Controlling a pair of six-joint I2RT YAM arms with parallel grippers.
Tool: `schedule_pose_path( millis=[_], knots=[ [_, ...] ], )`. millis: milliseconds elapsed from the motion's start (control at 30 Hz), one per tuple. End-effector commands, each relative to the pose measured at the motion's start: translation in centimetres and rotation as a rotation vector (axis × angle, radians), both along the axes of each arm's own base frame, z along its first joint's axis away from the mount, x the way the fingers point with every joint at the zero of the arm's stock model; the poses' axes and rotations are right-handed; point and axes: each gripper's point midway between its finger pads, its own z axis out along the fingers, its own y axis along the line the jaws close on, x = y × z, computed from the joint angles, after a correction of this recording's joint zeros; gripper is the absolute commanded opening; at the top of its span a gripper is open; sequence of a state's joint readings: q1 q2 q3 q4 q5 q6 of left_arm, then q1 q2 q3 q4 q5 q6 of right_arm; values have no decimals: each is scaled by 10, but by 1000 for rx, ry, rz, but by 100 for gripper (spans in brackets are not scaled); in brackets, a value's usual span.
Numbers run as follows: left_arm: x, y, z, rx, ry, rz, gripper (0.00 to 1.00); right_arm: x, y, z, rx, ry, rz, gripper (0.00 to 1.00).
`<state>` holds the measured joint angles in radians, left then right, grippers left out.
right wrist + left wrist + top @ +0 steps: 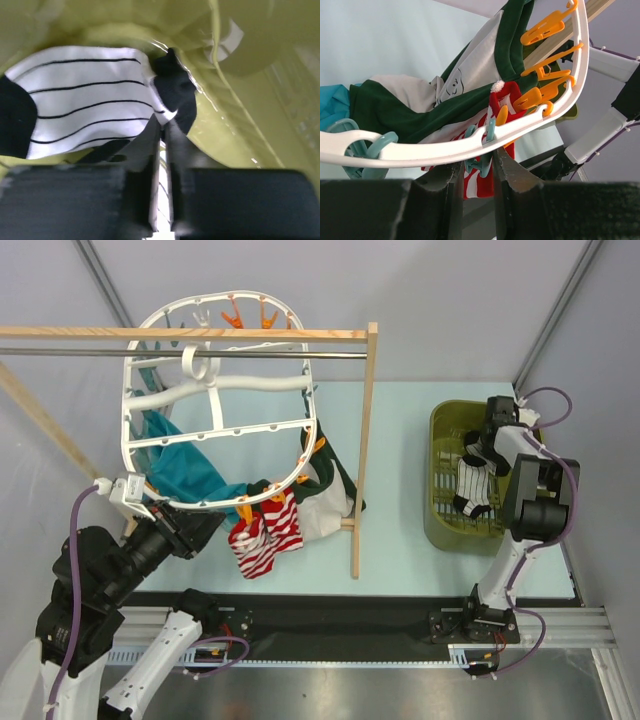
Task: Clip the socks to the hanger
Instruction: Adjust the sock in the bin.
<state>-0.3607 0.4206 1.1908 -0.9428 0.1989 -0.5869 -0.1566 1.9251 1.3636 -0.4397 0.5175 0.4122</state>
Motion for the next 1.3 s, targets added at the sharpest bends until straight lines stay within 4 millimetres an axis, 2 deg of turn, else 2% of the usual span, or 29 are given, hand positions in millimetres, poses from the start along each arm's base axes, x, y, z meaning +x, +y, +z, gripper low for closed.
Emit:
schedule_pose_path(
  millis=[0, 133, 167, 200, 267, 300, 367, 467, 600, 700, 800, 833, 900, 933, 967, 1033, 1067, 1133, 1167, 1233, 1267],
  knots=[
    [-1, -8, 15, -41, -45, -42, 0, 10, -7, 41, -71, -112, -19, 0],
    [-2, -8, 15, -45, -46, -43, 0, 10, 5, 63, -76, -145, 36, 0],
    [-2, -8, 15, -45, -50, -42, 0, 9, 10, 77, -77, -168, 52, 0],
    [-2, -8, 15, -48, -50, -43, 0, 7, 21, 80, -67, -160, 92, 0],
    [-3, -9, 16, -50, -52, -51, 0, 7, 40, 101, -60, -194, 168, 0],
    [-3, -9, 16, -50, -54, -51, 0, 4, 57, 106, -38, -185, 214, 0],
    [-4, -9, 17, -53, -59, -52, 0, 0, 77, 122, -7, -200, 314, 0],
    [-6, -9, 19, -52, -65, -56, 0, -20, 91, 130, 28, -144, 390, 0],
    [-9, -9, 20, -46, -68, -63, 0, -55, 100, 159, 47, -107, 478, 0],
    [-9, -9, 16, -36, -50, -69, 0, -72, 117, 170, 43, -88, 572, 0],
    [-7, -13, 16, -32, -39, -89, 0, -79, 115, 163, -15, 18, 631, 0],
    [-6, -14, 17, -33, -41, -89, 0, -72, 113, 150, -18, 72, 635, 0],
    [-4, -15, 18, -38, -47, -90, 0, -61, 111, 148, -32, 119, 645, 0],
    [-4, -16, 18, -42, -44, -93, 0, -51, 111, 127, -17, 186, 645, 0],
    [-4, -16, 19, -46, -45, -93, 0, -40, 108, 129, -31, 182, 632, 1],
    [-3, -16, 17, -47, -41, -92, 0, -33, 101, 110, -39, 270, 607, 3],
    [-3, -16, 16, -47, -41, -89, 0, -27, 92, 91, -71, 346, 577, 6],
    [0, -16, 11, -42, -27, -86, 0, -14, 88, 82, -85, 354, 563, 8],
    [0, -17, 11, -41, -24, -87, 0, -3, 84, 71, -115, 359, 547, 15],
    [1, -18, 10, -42, -21, -91, 0, 3, 76, 65, -145, 354, 503, 28],
    [1, -18, 11, -44, -25, -92, 0, 11, 71, 65, -163, 317, 467, 42]
  ],
)
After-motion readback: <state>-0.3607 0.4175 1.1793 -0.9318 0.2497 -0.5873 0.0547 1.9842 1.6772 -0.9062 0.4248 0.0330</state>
